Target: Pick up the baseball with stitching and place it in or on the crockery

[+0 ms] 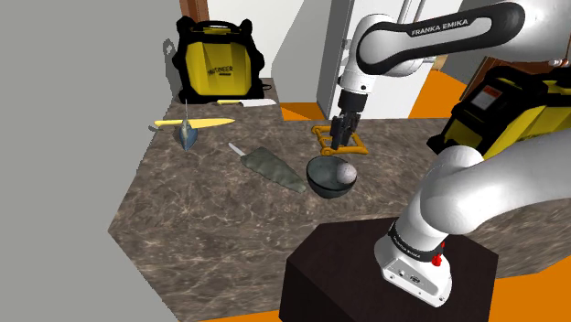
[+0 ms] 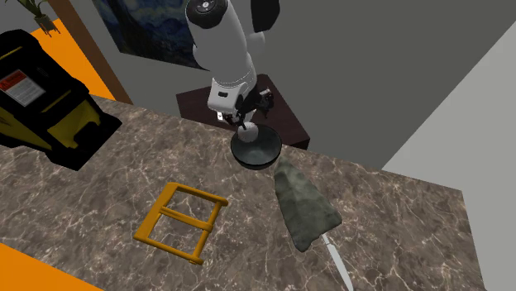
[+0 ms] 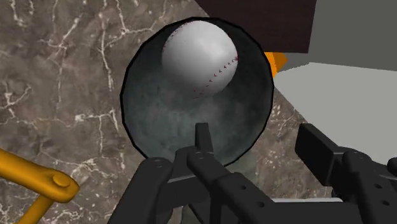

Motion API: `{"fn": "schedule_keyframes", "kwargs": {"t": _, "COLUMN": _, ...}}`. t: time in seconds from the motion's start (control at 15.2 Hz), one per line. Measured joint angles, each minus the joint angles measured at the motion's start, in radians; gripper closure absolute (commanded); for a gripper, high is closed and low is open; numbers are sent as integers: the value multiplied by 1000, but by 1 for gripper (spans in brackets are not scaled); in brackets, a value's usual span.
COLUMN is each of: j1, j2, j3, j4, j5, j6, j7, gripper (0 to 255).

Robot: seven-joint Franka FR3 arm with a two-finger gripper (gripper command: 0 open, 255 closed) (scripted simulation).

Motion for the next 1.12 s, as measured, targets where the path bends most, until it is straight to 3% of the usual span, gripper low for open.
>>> {"fn": "schedule_keyframes", "kwargs": {"t": 0.46, "j1": -67, "j2": -180, "j3": 67, "j4": -187, "j5": -173, "j6": -30, "j7": -35, "gripper": 0}}
{"fn": "schedule_keyframes", "kwargs": {"t": 1.12, "j1": -83, "j2": -175, "j3": 56, "j4": -283, "j5": -205, "j6": 66, "j7": -40, "gripper": 0}}
